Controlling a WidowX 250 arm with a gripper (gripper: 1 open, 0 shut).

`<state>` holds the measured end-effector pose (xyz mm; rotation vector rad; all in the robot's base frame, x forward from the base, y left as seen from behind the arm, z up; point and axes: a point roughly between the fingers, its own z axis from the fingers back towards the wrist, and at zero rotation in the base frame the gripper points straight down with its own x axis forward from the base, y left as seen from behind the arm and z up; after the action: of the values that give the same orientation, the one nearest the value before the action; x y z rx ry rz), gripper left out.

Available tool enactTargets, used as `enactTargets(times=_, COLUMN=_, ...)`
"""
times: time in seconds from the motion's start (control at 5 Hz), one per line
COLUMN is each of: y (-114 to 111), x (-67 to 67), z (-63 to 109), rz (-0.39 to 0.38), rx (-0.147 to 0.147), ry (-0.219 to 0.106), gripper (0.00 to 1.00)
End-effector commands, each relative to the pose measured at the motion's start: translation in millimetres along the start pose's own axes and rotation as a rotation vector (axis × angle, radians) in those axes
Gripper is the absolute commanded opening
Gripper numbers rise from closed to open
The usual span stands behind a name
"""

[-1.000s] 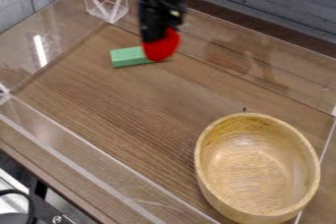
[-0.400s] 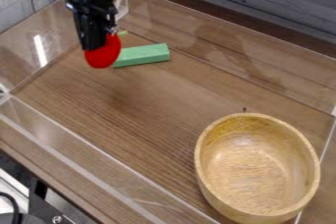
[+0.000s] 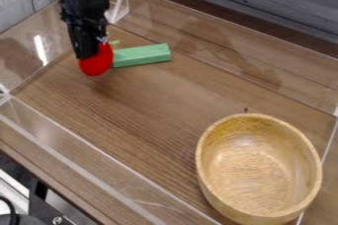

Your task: Move the red object to the left side of the table

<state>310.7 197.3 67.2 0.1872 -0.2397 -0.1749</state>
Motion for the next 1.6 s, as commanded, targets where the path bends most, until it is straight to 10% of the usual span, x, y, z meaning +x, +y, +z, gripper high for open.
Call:
enactTargets(times=0.0, y=20.3, x=6.9, z=3.0, rz=0.005, rx=0.051, ry=-0.046, gripper=0.00)
enactTargets(times=1.4, y=8.9, x=0.9, z=-21.7, rz=0.003, rx=0.028, ry=-0.026, gripper=0.00)
